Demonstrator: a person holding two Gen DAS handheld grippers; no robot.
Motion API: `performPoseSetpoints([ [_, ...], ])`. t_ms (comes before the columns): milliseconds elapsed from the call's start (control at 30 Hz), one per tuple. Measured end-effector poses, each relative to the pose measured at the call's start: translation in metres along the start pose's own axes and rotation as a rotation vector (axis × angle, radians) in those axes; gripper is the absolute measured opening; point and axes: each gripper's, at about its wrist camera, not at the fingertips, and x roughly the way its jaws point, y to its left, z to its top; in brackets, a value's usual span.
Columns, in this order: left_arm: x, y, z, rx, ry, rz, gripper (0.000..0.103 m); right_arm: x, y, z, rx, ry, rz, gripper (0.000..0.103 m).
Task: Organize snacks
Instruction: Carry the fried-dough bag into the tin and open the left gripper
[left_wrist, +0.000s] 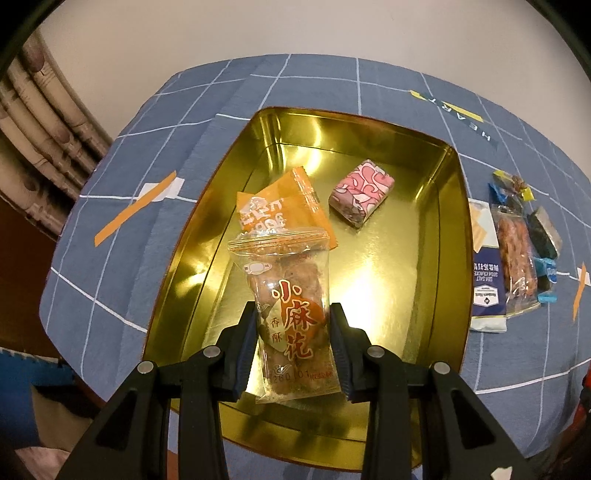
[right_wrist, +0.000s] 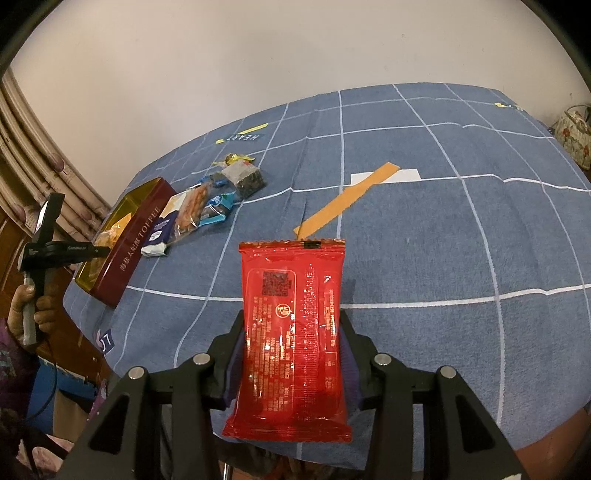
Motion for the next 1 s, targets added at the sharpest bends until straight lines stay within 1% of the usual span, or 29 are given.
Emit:
performPoseSetpoints([
  [400,0.012,-0.005,0.001,0.02,0.019,0.007,0.034,0.005,-0.002,-0.001,0.003,0.015,-0.003,0.045],
  [733,0.012,-0.011,0.003,0.061,0.009,0.038,0.038,0.006,-0.002,-0.001,0.002,0.022,-0.005,0.045],
  [800,0.011,-0.012,0.002,0.066,0.008,0.039,0.042,0.007,-0.002,-0.001,0.003,0.025,-0.006,0.045],
  [833,0.011,-0.012,0.002,0.068,0.003,0.045,0.045,0.007,-0.002,-0.001,0.003,0.026,-0.006,0.045],
  [900,0.006,-0.014,0.002,0.074,-0.016,0.07,0.054,0.008,-0.003,-0.001,0.003,0.027,-0.006,0.045],
  [933,0.004,-0.015,0.003,0.076,-0.024,0.074,0.061,0.008,-0.003,-0.001,0.003,0.026,-0.006,0.045],
  [967,0.001,-0.015,0.003,0.077,-0.034,0.078,0.066,0.008,-0.003,-0.001,0.003,0.026,-0.006,0.045],
  [1000,-0.003,-0.016,0.003,0.078,-0.049,0.085,0.066,0.008,-0.003,-0.001,0.003,0.026,-0.006,0.045],
])
